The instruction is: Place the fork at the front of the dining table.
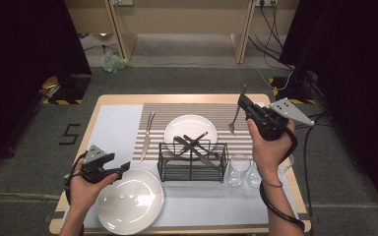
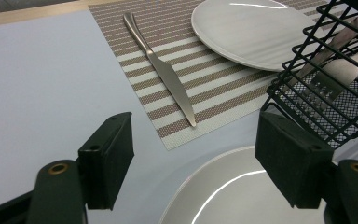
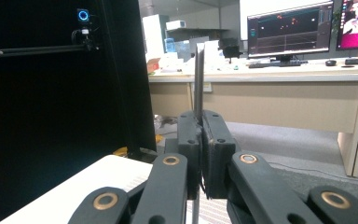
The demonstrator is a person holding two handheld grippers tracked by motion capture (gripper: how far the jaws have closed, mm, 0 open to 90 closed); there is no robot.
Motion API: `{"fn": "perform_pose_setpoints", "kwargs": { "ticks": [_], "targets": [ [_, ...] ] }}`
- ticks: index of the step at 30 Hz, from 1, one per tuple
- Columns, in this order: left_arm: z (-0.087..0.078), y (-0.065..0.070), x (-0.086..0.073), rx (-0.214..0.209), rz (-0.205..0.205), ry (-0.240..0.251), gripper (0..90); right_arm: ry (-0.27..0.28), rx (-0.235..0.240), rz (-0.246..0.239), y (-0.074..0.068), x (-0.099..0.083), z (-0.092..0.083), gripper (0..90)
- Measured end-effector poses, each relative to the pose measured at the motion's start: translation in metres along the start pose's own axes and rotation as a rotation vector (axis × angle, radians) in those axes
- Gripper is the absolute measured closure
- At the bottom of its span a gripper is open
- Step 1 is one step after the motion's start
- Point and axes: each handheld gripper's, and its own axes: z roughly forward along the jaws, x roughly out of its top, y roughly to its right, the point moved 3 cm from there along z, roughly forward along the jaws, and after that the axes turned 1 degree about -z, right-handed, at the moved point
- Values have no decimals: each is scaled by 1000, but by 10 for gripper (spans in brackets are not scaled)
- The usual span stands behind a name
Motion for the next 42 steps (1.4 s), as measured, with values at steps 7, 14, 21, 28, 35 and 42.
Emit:
{"fn": "perform_pose_setpoints", "kwargs": {
  "ticks": [7, 14, 21, 28, 35, 42],
  "targets": [
    [0, 0, 0, 1, -1, -1, 274, -8, -11, -3, 3, -3, 1, 873],
    [0, -1, 0, 0, 0, -2, 274, -19, -17, 1, 6, -5, 3, 873],
    [1, 0, 0, -1, -1, -2, 275, -28, -29, 4, 9, -7, 5, 873],
    [1, 0, -1, -3, -1, -4, 274, -37, -45, 9, 11, -8, 7, 873],
    [1, 0, 0, -4, -3, -2, 274, -56, -65, 9, 15, -12, 11, 873],
    [1, 0, -1, -4, -4, -4, 275, -75, -78, 18, 19, -16, 13, 873]
  ]
}}
